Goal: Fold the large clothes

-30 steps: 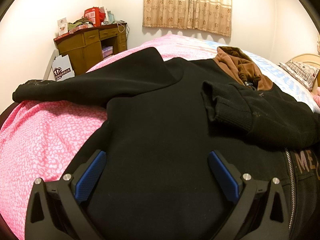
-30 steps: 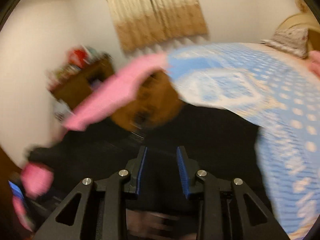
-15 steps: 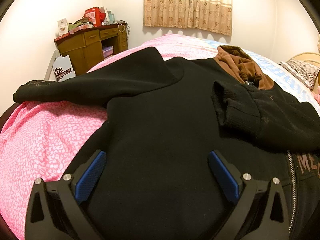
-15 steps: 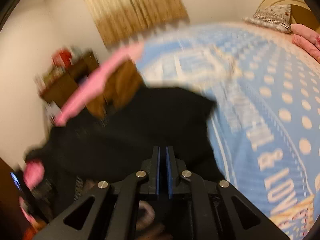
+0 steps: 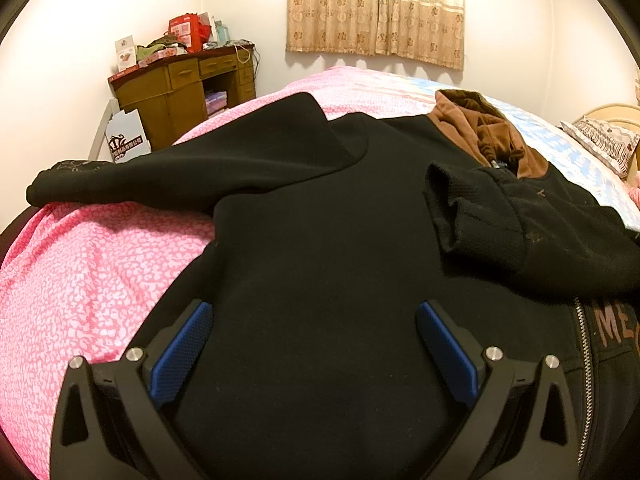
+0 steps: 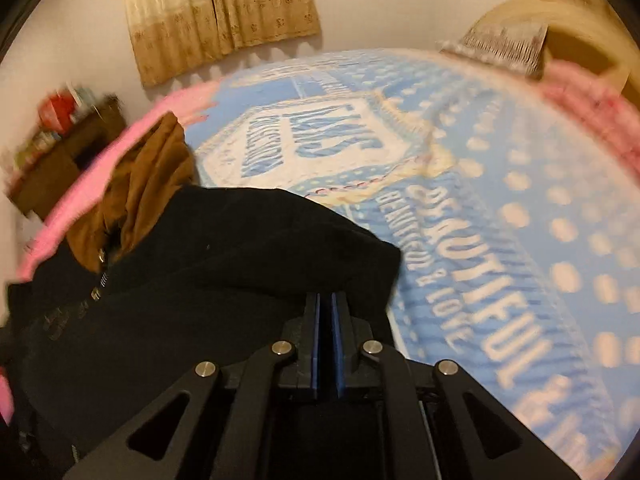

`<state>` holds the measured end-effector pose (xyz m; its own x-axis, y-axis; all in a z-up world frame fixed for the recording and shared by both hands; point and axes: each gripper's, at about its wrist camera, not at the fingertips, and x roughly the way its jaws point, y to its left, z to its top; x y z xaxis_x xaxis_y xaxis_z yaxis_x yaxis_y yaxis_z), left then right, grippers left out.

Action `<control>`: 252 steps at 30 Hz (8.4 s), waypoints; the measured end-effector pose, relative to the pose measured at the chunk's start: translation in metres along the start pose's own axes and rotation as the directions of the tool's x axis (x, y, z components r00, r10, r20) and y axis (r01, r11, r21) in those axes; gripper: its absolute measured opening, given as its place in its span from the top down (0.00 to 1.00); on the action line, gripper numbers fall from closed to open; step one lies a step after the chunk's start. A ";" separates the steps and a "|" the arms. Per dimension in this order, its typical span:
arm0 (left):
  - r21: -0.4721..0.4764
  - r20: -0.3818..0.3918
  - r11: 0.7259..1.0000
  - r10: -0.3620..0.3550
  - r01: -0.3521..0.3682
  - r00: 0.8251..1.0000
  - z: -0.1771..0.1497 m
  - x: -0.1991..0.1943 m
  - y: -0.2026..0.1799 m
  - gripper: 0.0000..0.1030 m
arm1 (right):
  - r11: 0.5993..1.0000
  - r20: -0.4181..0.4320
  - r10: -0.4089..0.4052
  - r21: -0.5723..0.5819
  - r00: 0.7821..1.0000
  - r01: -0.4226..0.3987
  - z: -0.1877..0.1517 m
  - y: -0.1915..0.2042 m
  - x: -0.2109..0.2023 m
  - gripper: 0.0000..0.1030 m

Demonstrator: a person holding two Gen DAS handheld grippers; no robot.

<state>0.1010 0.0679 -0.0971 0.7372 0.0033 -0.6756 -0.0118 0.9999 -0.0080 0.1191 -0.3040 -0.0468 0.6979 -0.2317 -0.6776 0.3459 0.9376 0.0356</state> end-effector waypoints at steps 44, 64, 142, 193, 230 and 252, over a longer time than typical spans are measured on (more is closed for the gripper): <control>-0.636 -0.139 0.730 0.213 -0.252 0.967 0.097 0.047 0.337 0.75 | 0.881 -0.077 0.469 -0.025 0.880 -0.472 -0.059 0.077 -0.004 0.57; 0.202 0.283 0.968 -0.204 0.150 0.937 0.114 -0.093 -0.048 0.80 | 0.859 -0.059 0.512 0.025 0.857 -0.511 -0.058 0.071 -0.002 0.57; -0.173 -0.026 0.985 0.019 -0.024 0.999 -0.011 -0.052 0.058 0.00 | 0.963 0.187 0.244 0.074 0.952 -0.261 -0.024 0.011 -0.082 0.50; 0.000 -0.088 0.992 0.122 -0.123 0.989 0.078 -0.004 0.042 0.00 | 0.748 -0.048 0.651 0.209 0.757 -0.630 -0.053 0.035 -0.083 0.89; -0.080 -0.055 0.995 0.057 -0.061 0.997 0.072 0.023 0.020 0.00 | 0.818 -0.206 0.543 -0.087 0.814 -0.568 -0.027 0.080 -0.049 0.83; -0.159 -0.076 0.987 0.022 -0.034 0.997 0.066 0.020 0.014 0.00 | 0.939 -0.205 0.325 -0.048 0.923 -0.341 0.224 0.151 0.211 0.42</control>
<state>0.1596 0.0830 -0.0622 0.6833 0.0240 -0.7297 -0.1437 0.9843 -0.1022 0.4591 -0.2694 -0.0198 0.6283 0.1439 -0.7645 0.0564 0.9717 0.2293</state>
